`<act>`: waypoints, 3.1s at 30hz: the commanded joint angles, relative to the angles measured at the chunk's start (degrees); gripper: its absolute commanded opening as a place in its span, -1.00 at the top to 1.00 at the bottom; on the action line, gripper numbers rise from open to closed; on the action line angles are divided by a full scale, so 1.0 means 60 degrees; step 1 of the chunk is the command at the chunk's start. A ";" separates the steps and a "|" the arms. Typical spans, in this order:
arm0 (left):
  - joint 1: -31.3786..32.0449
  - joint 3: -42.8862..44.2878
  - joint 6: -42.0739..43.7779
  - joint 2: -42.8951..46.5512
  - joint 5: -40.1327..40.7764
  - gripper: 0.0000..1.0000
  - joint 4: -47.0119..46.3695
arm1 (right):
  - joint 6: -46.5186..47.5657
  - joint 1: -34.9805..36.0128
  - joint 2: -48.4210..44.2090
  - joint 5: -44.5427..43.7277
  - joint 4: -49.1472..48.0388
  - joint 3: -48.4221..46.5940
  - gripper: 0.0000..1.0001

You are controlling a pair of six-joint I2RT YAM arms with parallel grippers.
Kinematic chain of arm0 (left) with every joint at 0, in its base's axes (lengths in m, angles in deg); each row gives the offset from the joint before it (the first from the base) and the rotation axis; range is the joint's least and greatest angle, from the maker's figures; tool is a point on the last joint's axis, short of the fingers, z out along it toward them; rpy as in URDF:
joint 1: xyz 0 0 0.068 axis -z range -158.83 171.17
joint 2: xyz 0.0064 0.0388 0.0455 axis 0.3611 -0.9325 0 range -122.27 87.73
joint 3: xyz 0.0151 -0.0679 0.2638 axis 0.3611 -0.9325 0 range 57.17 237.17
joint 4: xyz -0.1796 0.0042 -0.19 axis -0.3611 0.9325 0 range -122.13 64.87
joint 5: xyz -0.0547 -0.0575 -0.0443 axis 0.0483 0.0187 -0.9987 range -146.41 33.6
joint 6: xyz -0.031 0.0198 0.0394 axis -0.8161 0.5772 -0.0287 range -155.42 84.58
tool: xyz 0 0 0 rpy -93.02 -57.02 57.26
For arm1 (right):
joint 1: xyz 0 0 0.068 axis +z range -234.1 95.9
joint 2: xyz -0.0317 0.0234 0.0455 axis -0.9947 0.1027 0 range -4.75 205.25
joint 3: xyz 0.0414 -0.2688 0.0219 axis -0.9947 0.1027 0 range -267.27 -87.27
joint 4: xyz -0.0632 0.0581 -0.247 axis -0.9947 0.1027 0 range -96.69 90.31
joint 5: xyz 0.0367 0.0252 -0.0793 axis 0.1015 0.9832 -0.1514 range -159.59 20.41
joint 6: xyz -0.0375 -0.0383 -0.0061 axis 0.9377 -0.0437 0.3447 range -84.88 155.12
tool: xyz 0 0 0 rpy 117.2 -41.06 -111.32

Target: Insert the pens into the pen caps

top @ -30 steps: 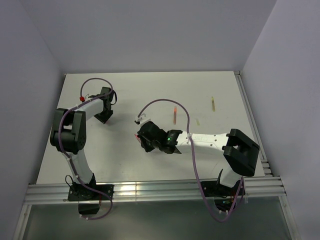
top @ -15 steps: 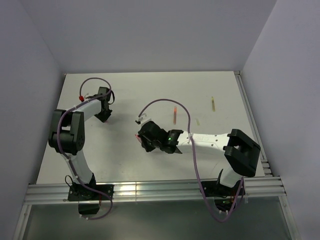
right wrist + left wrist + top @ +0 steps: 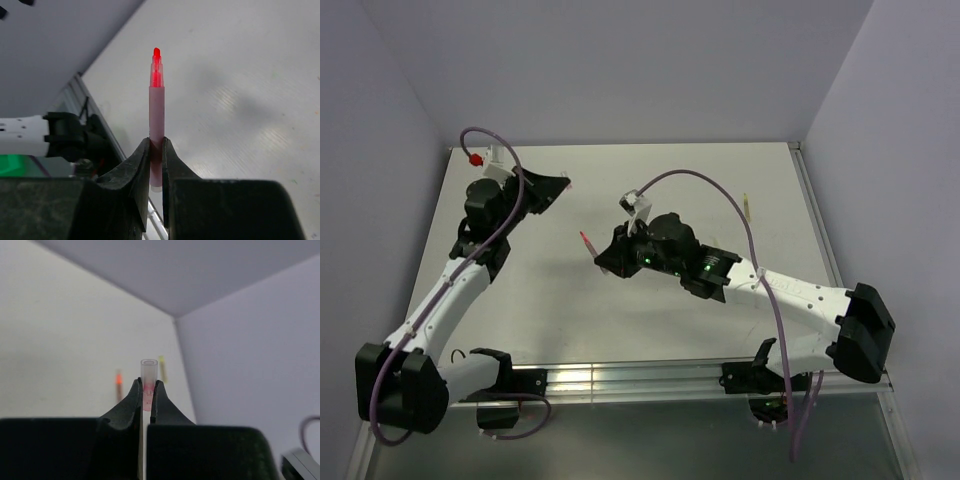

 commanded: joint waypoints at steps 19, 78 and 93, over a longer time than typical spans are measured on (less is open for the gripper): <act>-0.0020 -0.1153 -0.1170 0.1928 -0.4687 0.99 -0.5577 | -0.2214 -0.0699 -0.1738 0.0623 -0.4265 0.1143 1.00; 0.0185 -0.1300 -0.1786 0.1225 -0.4394 0.99 -0.6368 | -0.2244 -0.0714 -0.1137 0.0740 -0.4178 0.0528 1.00; 0.0273 -0.1329 -0.1625 0.1254 -0.4307 0.99 -0.6091 | -0.2098 -0.0714 -0.1269 0.0593 -0.3958 0.0484 1.00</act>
